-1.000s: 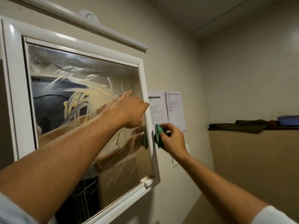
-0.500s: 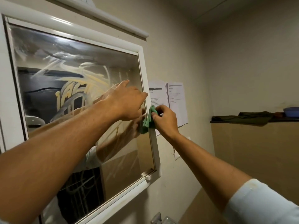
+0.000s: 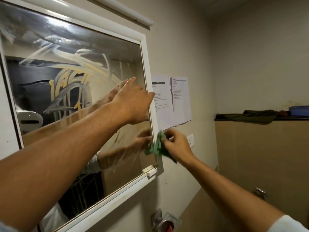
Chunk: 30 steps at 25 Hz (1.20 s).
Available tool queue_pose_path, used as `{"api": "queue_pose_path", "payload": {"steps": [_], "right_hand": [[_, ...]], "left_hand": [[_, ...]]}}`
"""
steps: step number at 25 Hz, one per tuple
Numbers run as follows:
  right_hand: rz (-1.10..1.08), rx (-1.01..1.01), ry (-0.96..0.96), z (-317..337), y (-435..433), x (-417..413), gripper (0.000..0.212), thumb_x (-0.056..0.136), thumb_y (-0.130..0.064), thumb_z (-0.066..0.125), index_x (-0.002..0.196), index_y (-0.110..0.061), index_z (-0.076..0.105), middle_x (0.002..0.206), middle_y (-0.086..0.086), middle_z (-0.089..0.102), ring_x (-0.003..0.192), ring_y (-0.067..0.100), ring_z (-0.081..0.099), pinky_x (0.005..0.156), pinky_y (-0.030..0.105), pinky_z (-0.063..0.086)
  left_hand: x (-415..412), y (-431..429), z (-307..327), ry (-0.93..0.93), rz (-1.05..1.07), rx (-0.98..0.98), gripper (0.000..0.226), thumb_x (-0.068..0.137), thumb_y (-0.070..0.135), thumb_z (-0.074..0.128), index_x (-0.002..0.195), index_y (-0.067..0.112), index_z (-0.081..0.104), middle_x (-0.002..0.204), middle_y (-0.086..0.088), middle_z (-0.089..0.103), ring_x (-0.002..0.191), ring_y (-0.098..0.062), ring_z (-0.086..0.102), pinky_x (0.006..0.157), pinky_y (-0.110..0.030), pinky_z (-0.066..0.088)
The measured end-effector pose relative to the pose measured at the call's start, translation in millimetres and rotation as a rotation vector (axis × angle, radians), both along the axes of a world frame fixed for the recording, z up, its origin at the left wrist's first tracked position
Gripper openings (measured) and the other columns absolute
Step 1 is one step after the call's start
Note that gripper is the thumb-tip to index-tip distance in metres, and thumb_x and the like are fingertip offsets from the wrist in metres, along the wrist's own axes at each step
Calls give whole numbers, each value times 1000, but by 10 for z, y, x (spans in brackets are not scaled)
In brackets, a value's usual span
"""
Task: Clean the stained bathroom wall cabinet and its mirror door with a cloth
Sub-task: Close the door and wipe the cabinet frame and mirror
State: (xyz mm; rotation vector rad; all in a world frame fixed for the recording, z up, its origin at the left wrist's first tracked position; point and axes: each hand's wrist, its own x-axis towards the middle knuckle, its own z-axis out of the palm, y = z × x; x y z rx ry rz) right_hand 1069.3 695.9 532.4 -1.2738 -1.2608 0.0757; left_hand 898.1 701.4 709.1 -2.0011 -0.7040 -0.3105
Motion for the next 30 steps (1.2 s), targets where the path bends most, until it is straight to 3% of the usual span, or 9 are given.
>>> {"api": "queue_pose_path", "payload": {"steps": [3, 6, 11, 14, 18, 20, 24, 27, 30], "right_hand": [[-146, 202, -26, 471, 138, -165, 13, 99, -23, 65, 108, -27, 59, 107, -8, 62, 94, 12, 67, 78, 24, 61], [-251, 232, -178, -30, 248, -302, 16, 99, -21, 62, 109, -31, 54, 108, -10, 54, 95, 11, 61, 80, 22, 58], [-177, -100, -495, -621, -129, 34, 16, 94, -18, 68, 101, -28, 58, 108, -7, 59, 91, 15, 60, 78, 31, 58], [-181, 65, -361, -44, -48, 148, 25, 92, -9, 69, 113, -22, 66, 115, -3, 65, 104, 16, 61, 92, 29, 55], [-219, 289, -201, 124, 202, -222, 20, 93, -7, 70, 108, -20, 68, 112, -8, 58, 101, 11, 61, 90, 18, 54], [-204, 266, -157, -324, 188, -250, 20, 94, -6, 68, 108, -20, 68, 110, -10, 56, 99, 11, 62, 88, 21, 57], [-156, 37, -327, -1096, -38, -93, 19, 95, -9, 68, 108, -23, 65, 110, -8, 56, 96, 14, 61, 87, 33, 61], [-76, -67, -148, -952, -87, 64, 18, 96, -9, 67, 102, -26, 67, 109, -8, 63, 99, 12, 63, 90, 38, 61], [-89, 108, 37, -503, 30, 12, 18, 97, -9, 66, 109, -22, 70, 111, -7, 66, 103, 11, 66, 94, 28, 59]], "left_hand": [[-37, 41, -59, -6, -27, 19, 63, 92, 51, 31, 145, 20, 45, 136, -4, 63, 134, -25, 51, 124, -56, 16], [-110, 105, -75, 15, -42, 50, 60, 91, 46, 36, 144, 20, 46, 133, -3, 64, 131, -24, 52, 124, -54, 17], [-142, 19, -330, 69, -68, -37, 54, 94, 38, 46, 144, 20, 46, 134, -3, 64, 133, -24, 51, 125, -54, 16], [-119, 55, -479, 64, -102, -83, 49, 94, 43, 51, 139, 23, 50, 129, 1, 65, 131, -22, 51, 126, -54, 13], [-118, 113, -527, 60, -99, -84, 49, 95, 50, 48, 136, 23, 51, 127, 1, 65, 129, -22, 52, 125, -55, 14], [-131, 82, -540, 94, -82, -53, 54, 95, 47, 46, 142, 20, 48, 131, -2, 64, 133, -24, 50, 126, -54, 12], [-120, 18, -623, 103, -77, -62, 55, 94, 38, 49, 145, 19, 45, 137, -4, 62, 137, -24, 47, 126, -53, 11], [-105, 13, -712, 112, -62, -74, 55, 95, 42, 49, 145, 20, 46, 141, -4, 60, 139, -25, 47, 126, -55, 13], [-84, 44, -773, 114, -65, -72, 54, 96, 50, 46, 142, 22, 49, 140, -3, 60, 137, -25, 48, 125, -56, 13]]}}
